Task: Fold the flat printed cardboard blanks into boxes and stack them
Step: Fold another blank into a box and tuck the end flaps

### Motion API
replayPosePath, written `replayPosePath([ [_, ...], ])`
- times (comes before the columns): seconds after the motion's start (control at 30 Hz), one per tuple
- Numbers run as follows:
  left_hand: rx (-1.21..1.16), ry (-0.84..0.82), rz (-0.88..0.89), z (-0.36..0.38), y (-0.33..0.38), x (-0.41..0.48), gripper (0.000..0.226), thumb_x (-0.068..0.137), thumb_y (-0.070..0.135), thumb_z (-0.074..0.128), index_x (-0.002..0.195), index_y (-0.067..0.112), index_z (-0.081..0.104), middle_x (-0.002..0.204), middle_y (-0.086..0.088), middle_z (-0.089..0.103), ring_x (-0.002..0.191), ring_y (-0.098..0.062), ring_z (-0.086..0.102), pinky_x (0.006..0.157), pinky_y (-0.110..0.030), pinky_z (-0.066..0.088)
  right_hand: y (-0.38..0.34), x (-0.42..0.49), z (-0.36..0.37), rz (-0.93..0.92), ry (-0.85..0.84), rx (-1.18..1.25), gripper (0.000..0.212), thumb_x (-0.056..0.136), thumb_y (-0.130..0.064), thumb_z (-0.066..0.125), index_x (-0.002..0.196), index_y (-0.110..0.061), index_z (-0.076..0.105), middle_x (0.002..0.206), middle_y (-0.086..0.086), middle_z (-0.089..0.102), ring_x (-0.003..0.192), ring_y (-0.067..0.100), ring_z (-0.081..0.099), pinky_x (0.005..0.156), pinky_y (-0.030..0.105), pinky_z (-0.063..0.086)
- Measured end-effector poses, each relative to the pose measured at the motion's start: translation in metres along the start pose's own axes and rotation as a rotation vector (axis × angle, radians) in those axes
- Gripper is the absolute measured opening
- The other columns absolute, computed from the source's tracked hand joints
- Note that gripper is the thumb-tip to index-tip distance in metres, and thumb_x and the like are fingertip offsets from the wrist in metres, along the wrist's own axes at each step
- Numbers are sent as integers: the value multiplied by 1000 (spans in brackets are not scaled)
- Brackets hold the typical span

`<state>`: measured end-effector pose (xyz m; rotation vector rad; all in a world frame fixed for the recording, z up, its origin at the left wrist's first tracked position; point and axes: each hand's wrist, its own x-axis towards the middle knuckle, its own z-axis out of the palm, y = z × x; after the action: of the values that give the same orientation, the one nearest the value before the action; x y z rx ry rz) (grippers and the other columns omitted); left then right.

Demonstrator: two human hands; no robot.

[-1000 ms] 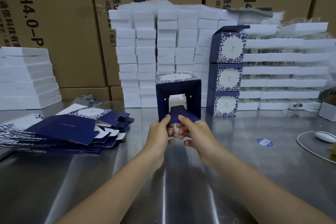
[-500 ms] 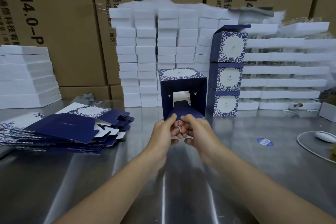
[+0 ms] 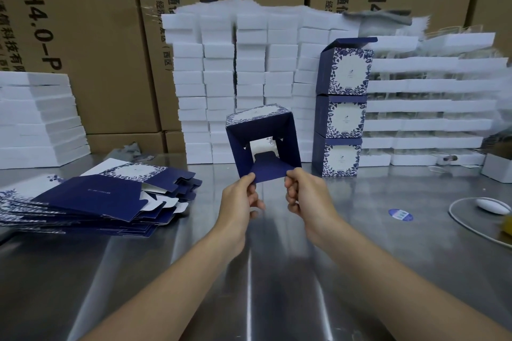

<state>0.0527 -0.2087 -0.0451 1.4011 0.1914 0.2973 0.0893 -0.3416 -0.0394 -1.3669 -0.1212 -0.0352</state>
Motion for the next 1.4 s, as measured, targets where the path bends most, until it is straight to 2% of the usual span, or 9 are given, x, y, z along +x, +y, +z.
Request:
replayPosePath([
  [0.2, -12, 22, 51, 0, 0, 3, 33, 108, 23, 48, 76, 17, 44, 55, 5, 40, 55, -12, 54, 66, -32, 40, 0, -2, 0, -1, 0, -21, 30, 94, -29, 60, 67, -16, 62, 56, -2, 50, 47, 12, 45, 55, 29, 33],
  [0.37, 27, 14, 79, -2, 3, 4, 30, 107, 24, 50, 79, 18, 44, 58, 3, 37, 57, -13, 53, 65, -33, 38, 2, 1, 0, -14, 71, -31, 28, 97, -21, 58, 71, -13, 62, 51, -5, 48, 44, 10, 44, 50, 25, 32],
  [0.57, 39, 42, 92, -4, -1, 6, 29, 104, 32, 62, 83, 18, 47, 62, 6, 40, 57, -10, 53, 65, -32, 37, 4, 4, -3, -35, 119, -11, 28, 96, -19, 58, 70, -12, 64, 51, -5, 48, 43, 9, 43, 43, 20, 33],
  [0.77, -46, -21, 69, -6, -1, 8, 31, 103, 25, 62, 74, 24, 50, 62, 3, 38, 59, -10, 52, 64, -30, 37, 3, 2, -3, 8, -2, 18, 24, 94, -25, 61, 73, -13, 62, 56, -1, 49, 48, 13, 46, 55, 28, 37],
  [0.93, -43, -15, 53, -6, 1, 6, 33, 101, 31, 64, 73, 23, 48, 60, 3, 38, 60, -12, 53, 66, -32, 38, 3, -1, 1, 4, -24, 15, 23, 97, -18, 59, 76, -10, 59, 53, -2, 46, 46, 12, 42, 48, 22, 36],
  [1.13, -2, -107, 37, 0, -1, 4, 36, 102, 31, 61, 70, 19, 54, 55, 4, 41, 60, -12, 56, 68, -31, 43, 4, -4, 1, -17, -78, -23, 22, 96, -26, 61, 79, -12, 63, 58, -2, 51, 50, 12, 48, 52, 24, 42],
  [1.3, 46, -182, 45, 0, 0, 1, 38, 102, 35, 59, 67, 18, 58, 59, 0, 50, 63, -13, 57, 73, -34, 44, 3, -11, 5, -31, -178, -43, 30, 92, -24, 62, 63, -17, 67, 57, 4, 53, 53, 14, 50, 54, 25, 43],
  [1.4, 68, -223, 37, 2, -4, -3, 36, 100, 38, 62, 71, 17, 64, 67, -4, 51, 67, -14, 55, 74, -34, 44, 4, -12, 8, -47, -164, -58, 33, 89, -22, 62, 56, -18, 64, 54, 4, 51, 52, 16, 49, 56, 25, 45],
])
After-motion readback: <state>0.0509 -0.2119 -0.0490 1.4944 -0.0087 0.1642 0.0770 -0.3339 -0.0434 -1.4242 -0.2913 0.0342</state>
